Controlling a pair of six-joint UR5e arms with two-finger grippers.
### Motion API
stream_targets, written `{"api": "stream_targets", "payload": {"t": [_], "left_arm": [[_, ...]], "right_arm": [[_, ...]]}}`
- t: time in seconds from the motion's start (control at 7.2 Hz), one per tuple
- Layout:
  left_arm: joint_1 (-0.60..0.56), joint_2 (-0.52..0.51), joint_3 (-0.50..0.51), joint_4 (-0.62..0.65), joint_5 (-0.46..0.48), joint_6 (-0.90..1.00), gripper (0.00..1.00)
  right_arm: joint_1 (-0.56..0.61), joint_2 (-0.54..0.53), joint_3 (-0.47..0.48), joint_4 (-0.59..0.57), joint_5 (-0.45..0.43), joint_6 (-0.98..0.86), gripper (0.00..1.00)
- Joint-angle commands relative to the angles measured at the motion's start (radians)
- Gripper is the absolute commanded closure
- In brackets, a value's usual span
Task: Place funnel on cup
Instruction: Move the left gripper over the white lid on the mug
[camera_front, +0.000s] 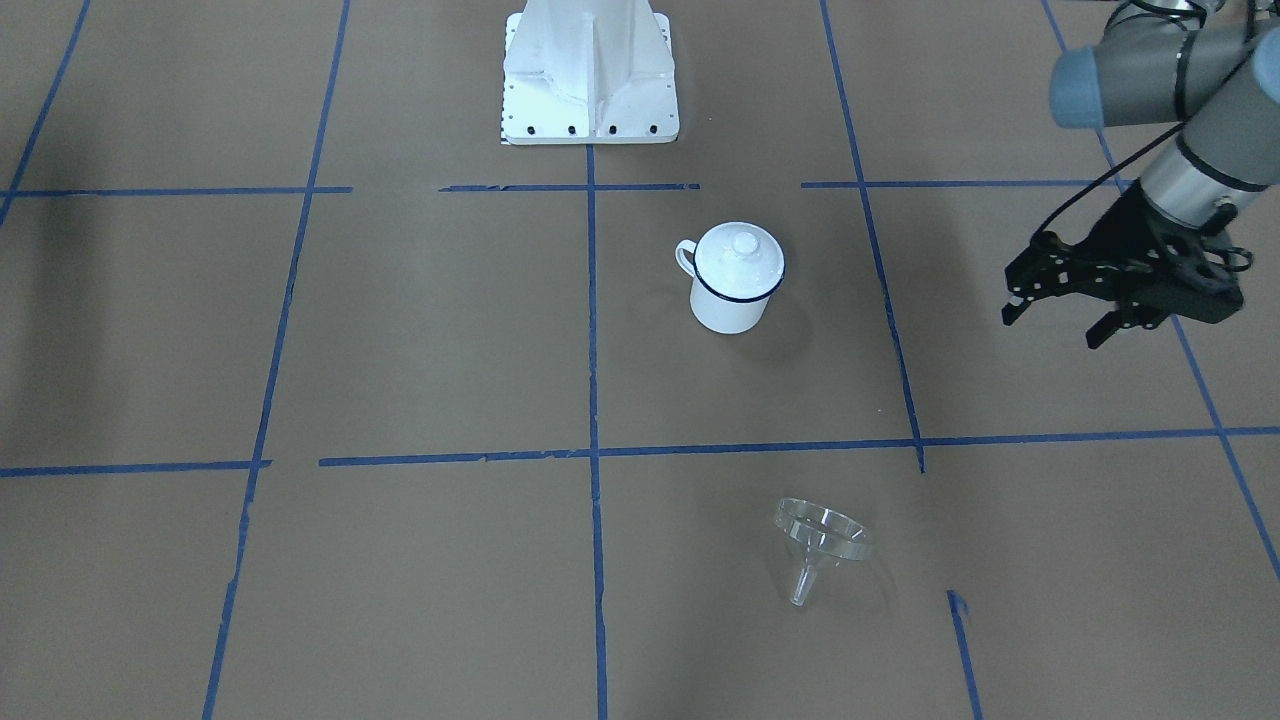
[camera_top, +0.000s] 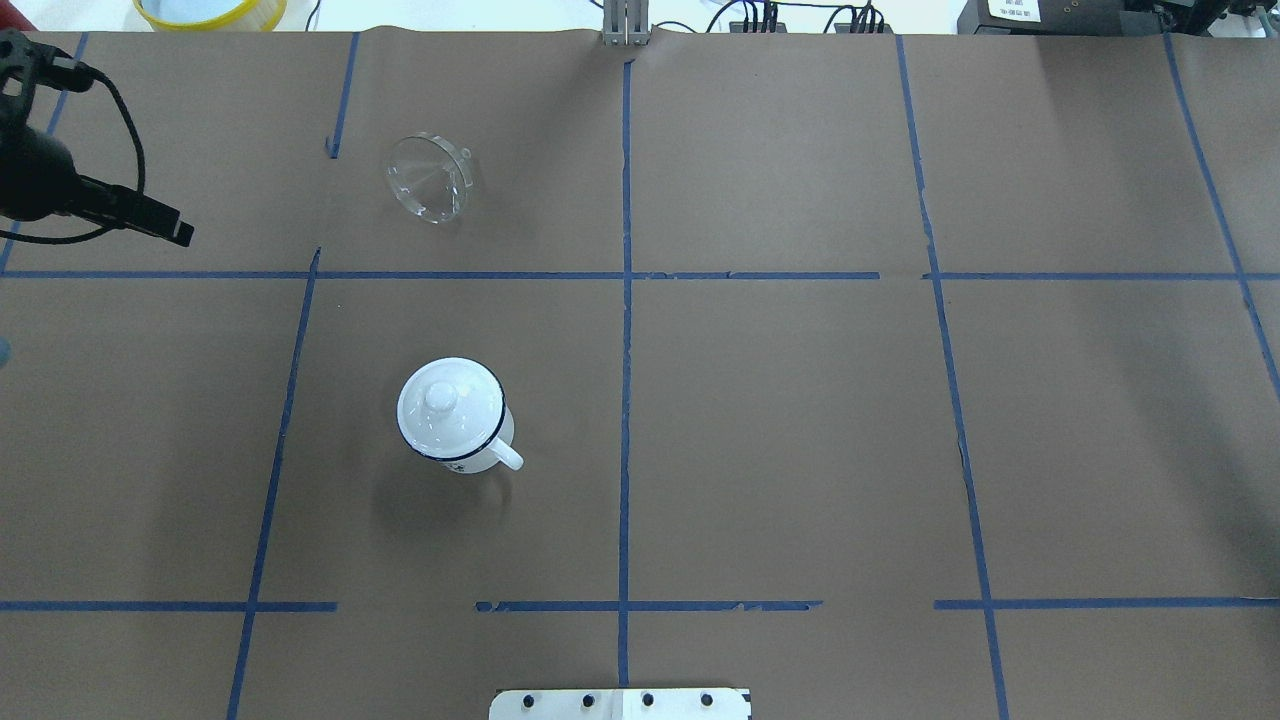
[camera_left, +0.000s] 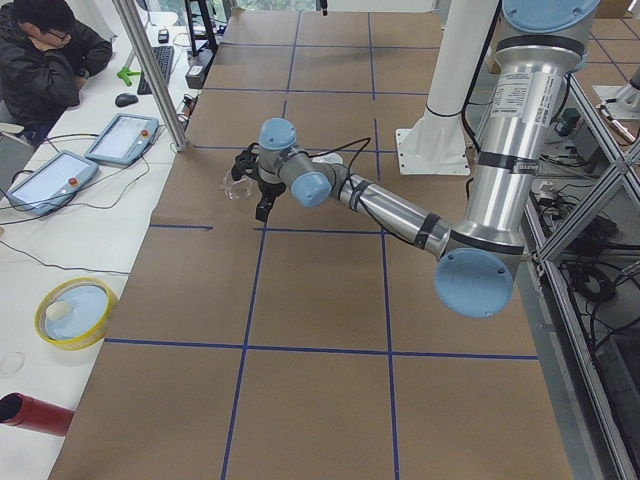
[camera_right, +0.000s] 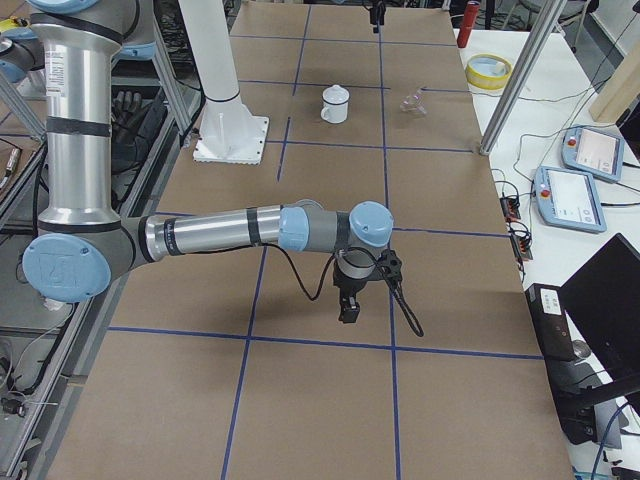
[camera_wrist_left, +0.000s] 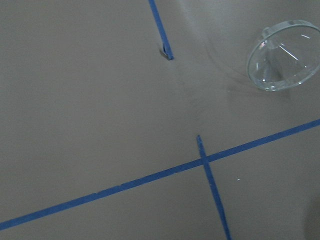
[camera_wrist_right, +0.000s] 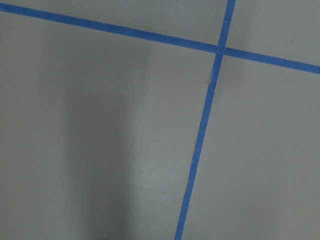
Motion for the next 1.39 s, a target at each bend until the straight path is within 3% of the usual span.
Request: {"api": "stream_targets", "payload": {"t": [0.0,0.28,0.56,0.69,0.83,0.97,1.25], "left_arm": [[0.130,-0.093,-0.070,0.137,0.079,-0.188,0.00],[0.174,-0.187,-0.078,0.200,0.099,-0.355,0.00],[0.357,-0.228,-0.079,0.201,0.255,-0.565,0.00],[0.399,-0.228,-0.095,0.207,0.280,-0.602,0.00],[0.428,-0.233,-0.139,0.291,0.285,-0.607,0.00],[0.468,-0.241,-0.176,0.349,0.349,-0.616,0.00],[0.510,-0.244,-0.179,0.368,0.379,-0.652,0.06]], "right_arm": [[0.000,0.000,0.000,0.000,0.000,0.000,0.00],[0.000,0.000,0.000,0.000,0.000,0.000,0.00],[0.000,0.000,0.000,0.000,0.000,0.000,0.00],[0.000,0.000,0.000,0.000,0.000,0.000,0.00],[0.000,0.000,0.000,0.000,0.000,0.000,0.00],[0.000,0.000,0.000,0.000,0.000,0.000,0.00],[0.000,0.000,0.000,0.000,0.000,0.000,0.00]]}}
